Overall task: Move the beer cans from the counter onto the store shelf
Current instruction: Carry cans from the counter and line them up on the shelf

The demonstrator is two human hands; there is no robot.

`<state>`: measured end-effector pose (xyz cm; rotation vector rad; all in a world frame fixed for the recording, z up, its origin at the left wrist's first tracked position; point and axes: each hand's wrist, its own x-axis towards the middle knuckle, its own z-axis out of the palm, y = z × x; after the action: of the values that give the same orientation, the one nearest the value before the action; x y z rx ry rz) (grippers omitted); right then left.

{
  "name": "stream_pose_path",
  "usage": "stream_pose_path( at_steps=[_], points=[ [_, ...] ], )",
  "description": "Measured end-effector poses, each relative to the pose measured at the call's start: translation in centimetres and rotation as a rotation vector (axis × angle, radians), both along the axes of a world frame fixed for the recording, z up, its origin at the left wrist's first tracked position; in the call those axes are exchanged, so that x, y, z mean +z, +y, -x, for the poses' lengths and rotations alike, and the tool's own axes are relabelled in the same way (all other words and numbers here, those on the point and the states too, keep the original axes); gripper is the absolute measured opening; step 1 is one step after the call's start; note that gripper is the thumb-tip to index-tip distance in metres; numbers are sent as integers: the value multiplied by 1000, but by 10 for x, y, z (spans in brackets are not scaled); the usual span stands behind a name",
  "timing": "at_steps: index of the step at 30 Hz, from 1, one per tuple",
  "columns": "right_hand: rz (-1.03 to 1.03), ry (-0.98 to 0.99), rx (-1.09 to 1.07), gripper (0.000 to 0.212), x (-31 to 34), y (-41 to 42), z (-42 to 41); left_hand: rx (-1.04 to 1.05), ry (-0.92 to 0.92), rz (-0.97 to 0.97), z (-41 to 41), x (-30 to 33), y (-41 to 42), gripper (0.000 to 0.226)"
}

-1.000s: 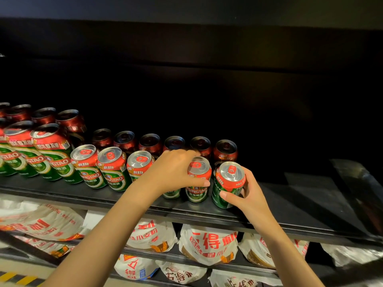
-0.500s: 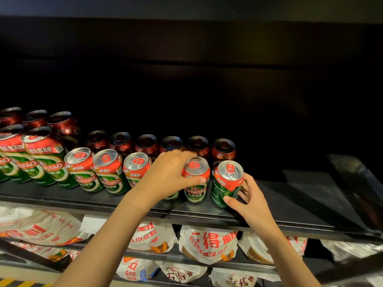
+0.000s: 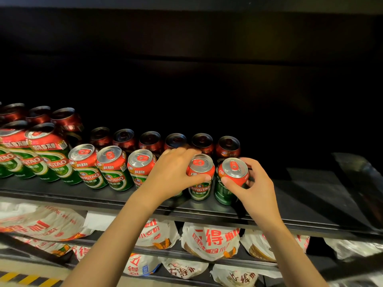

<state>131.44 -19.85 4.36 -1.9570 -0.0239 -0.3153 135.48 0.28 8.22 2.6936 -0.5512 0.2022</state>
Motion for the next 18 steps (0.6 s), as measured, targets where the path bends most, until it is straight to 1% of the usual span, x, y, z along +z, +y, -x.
stream_pose_path(
  at_steps=[5, 9, 12, 15, 18],
  points=[
    [97, 20, 93, 51, 6, -4, -1, -3, -4, 2, 0, 0, 1, 66],
    [177, -27, -30, 58, 15, 0, -1, -5, -14, -6, 0, 0, 0, 66],
    [259, -42, -85, 50, 17, 0, -5, -5, -16, -14, -1, -2, 1, 67],
    [273, -59, -32, 42, 16, -3, -8, -1, -14, -21, -1, -2, 1, 67],
    [272, -42, 34, 43, 17, -6, -8, 2, -19, -26, 0, -2, 0, 66]
  ],
)
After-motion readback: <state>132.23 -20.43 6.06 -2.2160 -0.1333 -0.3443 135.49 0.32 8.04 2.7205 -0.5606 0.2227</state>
